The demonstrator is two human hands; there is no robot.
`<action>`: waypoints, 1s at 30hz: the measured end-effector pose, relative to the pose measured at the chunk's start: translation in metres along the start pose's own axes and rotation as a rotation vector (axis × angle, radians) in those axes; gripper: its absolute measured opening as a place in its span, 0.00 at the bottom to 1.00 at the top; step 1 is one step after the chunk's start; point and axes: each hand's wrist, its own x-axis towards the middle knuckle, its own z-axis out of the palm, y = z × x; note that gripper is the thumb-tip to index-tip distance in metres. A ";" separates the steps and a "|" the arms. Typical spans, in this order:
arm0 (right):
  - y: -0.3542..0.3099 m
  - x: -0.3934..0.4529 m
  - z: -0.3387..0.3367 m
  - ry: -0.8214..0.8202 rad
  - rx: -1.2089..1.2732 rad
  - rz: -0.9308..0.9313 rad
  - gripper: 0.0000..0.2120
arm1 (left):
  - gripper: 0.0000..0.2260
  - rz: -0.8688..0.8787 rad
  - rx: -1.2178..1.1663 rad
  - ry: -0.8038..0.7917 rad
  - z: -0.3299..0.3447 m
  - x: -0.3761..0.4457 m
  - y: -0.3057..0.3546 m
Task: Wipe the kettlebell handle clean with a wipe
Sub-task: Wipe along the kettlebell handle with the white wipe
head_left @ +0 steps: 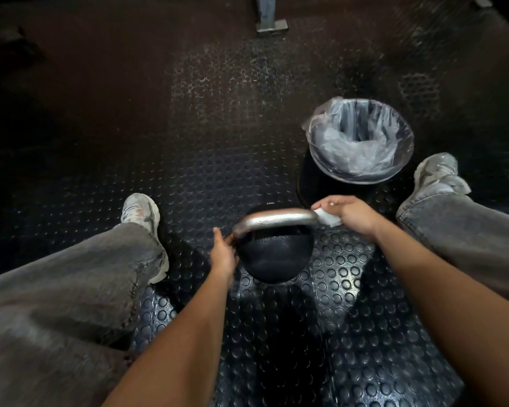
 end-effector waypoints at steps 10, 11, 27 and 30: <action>-0.054 0.013 0.003 -0.198 -0.145 -0.160 0.11 | 0.32 -0.009 -0.016 0.002 0.001 0.001 0.000; -0.048 0.011 -0.004 -0.185 -0.114 -0.164 0.11 | 0.33 -0.010 -0.016 -0.002 0.000 0.002 -0.001; -0.027 -0.002 -0.007 -0.120 0.073 -0.088 0.11 | 0.31 -0.020 -0.017 0.006 0.000 0.005 -0.003; 0.005 -0.003 -0.004 0.032 0.070 0.010 0.12 | 0.31 -0.023 -0.026 0.019 0.001 0.005 -0.002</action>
